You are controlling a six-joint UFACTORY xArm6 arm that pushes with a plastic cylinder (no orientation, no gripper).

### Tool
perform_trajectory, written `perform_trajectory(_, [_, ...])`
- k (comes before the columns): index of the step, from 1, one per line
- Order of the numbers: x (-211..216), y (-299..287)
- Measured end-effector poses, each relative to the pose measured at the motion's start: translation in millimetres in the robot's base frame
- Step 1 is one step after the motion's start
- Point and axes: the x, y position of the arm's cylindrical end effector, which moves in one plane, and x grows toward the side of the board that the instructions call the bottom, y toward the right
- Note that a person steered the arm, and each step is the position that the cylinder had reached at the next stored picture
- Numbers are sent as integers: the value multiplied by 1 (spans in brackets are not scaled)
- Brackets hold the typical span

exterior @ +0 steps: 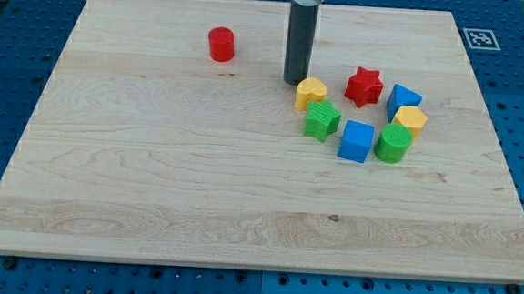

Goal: Move the red circle towards yellow heart and red star

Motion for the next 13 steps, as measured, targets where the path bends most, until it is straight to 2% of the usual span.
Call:
perform_trajectory(2, [16,10])
perform_trajectory(4, [5,-12])
perform_trajectory(5, [-12,-66])
perform_trajectory(7, [-12,-191])
perform_trajectory(8, [-39,-207])
perform_trajectory(9, [-57,-156])
perform_trajectory(10, [-57,-125])
perform_trajectory(11, [-57,-125])
perform_trajectory(12, [-83,-133])
perform_trajectory(13, [-91,-131])
